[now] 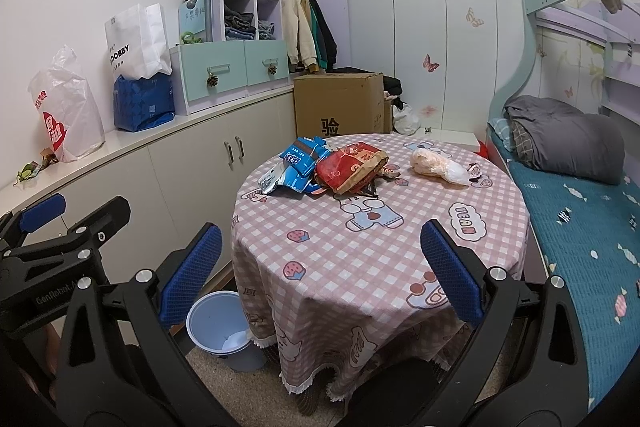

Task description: Collect trash

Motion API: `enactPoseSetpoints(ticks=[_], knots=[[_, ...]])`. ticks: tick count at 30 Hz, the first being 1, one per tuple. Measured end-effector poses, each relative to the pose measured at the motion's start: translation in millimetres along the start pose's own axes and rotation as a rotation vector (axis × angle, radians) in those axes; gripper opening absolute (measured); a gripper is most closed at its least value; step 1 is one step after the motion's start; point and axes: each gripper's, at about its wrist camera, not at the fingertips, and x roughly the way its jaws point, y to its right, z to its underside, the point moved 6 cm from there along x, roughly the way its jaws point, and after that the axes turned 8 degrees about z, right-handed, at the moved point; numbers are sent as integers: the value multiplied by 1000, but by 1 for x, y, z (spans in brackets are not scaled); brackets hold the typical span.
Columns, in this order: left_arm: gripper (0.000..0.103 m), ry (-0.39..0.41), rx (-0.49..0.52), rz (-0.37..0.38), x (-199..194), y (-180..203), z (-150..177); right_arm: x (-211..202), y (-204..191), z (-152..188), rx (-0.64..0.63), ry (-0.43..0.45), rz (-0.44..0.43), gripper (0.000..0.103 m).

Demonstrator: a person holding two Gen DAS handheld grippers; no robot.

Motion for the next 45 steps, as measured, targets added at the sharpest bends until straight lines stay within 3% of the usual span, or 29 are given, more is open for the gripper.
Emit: enactPoseSetpoints(ticks=[37, 45], knots=[[99, -8, 5, 4, 2, 3, 6, -6, 8, 3, 5, -4, 3, 97], [99, -30, 15, 4, 14, 9, 12, 17, 7, 18, 18, -39, -1, 97]])
